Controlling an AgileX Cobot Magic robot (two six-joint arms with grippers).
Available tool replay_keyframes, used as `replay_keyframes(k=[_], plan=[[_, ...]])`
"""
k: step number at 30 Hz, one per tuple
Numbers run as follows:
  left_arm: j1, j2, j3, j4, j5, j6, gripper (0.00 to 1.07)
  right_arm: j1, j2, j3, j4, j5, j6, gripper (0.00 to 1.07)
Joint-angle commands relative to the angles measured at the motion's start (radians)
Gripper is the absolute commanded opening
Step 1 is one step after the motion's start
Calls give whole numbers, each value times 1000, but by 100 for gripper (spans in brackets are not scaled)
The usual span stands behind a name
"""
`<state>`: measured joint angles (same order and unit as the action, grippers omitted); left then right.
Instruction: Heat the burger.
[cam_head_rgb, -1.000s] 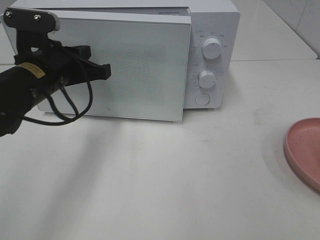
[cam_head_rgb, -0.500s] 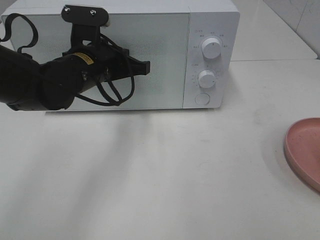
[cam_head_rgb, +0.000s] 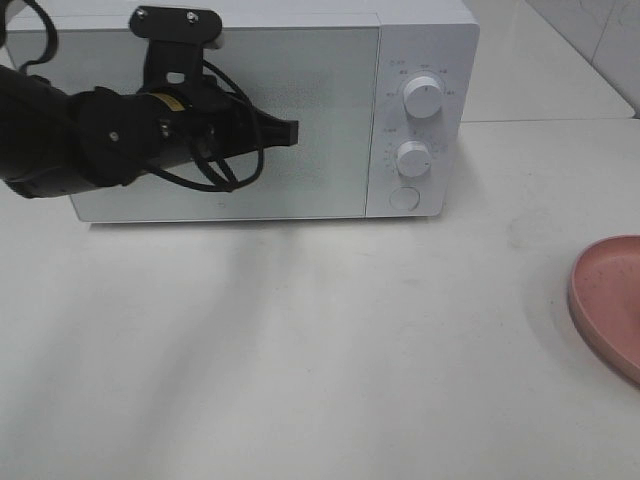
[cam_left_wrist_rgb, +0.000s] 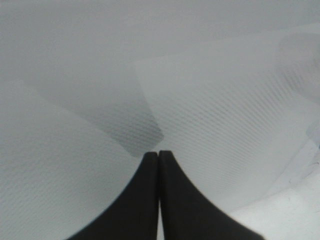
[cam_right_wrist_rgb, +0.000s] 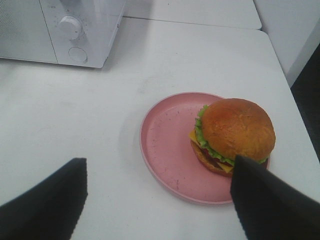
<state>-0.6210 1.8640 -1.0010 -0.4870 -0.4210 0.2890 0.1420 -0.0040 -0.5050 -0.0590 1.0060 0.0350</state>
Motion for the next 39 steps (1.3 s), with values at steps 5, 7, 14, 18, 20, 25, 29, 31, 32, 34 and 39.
replay_keyframes(k=[5, 7, 14, 18, 20, 25, 29, 31, 32, 34, 39], plan=[[4, -143, 126, -23, 129, 2, 0, -4, -31, 3, -2, -12, -4, 75], [4, -191, 166, -20, 229, 2, 22, -4, -31, 3, -2, -12, -4, 75], [4, -266, 210, -14, 493, 2, 100, -4, -31, 3, -2, -12, -4, 75], [10, -316, 209, 93, 760, 2, 98, -4, -31, 3, -2, -13, -2, 75], [16, -328, 209, 107, 802, 0, 98, -4, -31, 3, -2, -13, -2, 75], [108, -374, 207, 123, 996, -69, 98, -4, -31, 3, -2, -13, -2, 75], [276, -419, 202, 135, 1195, -79, 98, -4, -31, 3, -2, -13, -2, 75], [313, -431, 202, 143, 1236, -79, 98, -4, -31, 3, -2, -13, -2, 75], [349, -445, 202, 155, 1268, -79, 98, -4, -31, 3, -2, -13, -2, 75], [413, -474, 202, 183, 1337, -79, 98, -4, -31, 3, -2, -13, -2, 75], [578, -574, 202, 232, 1453, -80, 98, -4, -31, 3, -2, -13, -2, 75]])
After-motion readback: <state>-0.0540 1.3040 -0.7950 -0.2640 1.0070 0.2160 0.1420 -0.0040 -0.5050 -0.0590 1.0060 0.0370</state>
